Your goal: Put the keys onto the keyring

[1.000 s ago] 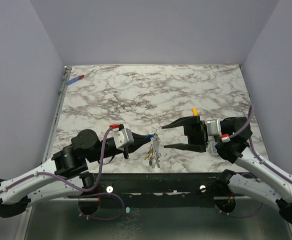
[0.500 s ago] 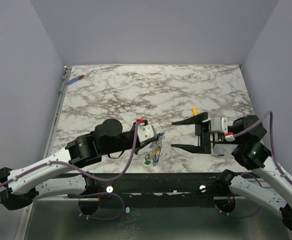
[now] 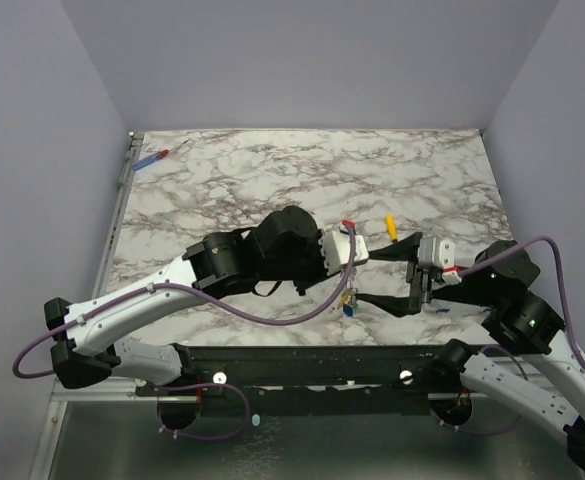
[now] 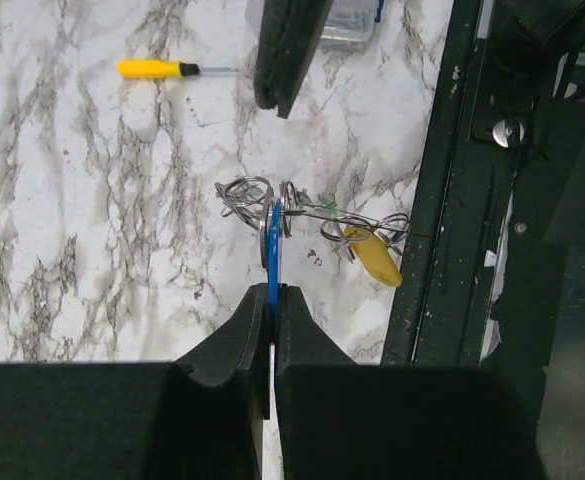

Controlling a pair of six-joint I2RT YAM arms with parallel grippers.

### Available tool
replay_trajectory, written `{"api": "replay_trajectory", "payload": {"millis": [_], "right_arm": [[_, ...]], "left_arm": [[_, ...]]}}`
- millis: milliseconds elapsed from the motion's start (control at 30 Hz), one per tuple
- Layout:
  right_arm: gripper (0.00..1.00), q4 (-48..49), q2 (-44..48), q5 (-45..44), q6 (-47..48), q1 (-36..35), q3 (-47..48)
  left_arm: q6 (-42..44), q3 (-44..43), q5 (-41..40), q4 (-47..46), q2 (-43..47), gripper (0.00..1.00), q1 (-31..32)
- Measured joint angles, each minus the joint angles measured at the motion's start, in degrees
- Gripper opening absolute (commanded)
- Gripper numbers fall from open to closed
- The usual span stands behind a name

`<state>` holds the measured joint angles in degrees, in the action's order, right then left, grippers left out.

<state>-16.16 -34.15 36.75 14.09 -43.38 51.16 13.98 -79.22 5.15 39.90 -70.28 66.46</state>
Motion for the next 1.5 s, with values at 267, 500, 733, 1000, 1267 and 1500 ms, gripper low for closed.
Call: {"api": "replay_trajectory", "payload": {"millis": [267, 500, 733, 1000, 1267, 1500], "right_arm": [[0.74, -4.26, 0.70, -2.71, 1.81, 0.00, -0.55], [0.72, -5.07, -2.12, -4.83, 2.89, 0.00, -1.68], [0.55, 0.81, -1.31, -6.40, 0.76, 0.00, -6.71], [0.15, 4.11, -1.46, -6.08, -1.40, -0.13, -8.20], [0.01, 3.82, -1.95, -2.56, -1.55, -0.02, -8.20], [0.01, 6.14, -0.17, -1.27, -1.60, -0.02, -9.81]], "left_arm": [[-2.03, -8.79, 1.38, 10.80, -7.65, 0.00, 0.22], [-3.50, -17.94, 1.46, 16.83, -11.65, 0.00, 1.81], [-3.74, -19.08, 2.08, 19.19, -12.41, 0.00, 2.86], [-3.76, -19.08, 1.70, 18.99, -12.44, 0.00, 2.91], [-2.86, -18.93, 1.81, 19.74, -12.37, 0.00, 3.02], [-3.28, -16.33, 2.05, 15.85, -9.60, 0.66, 3.17]]}}
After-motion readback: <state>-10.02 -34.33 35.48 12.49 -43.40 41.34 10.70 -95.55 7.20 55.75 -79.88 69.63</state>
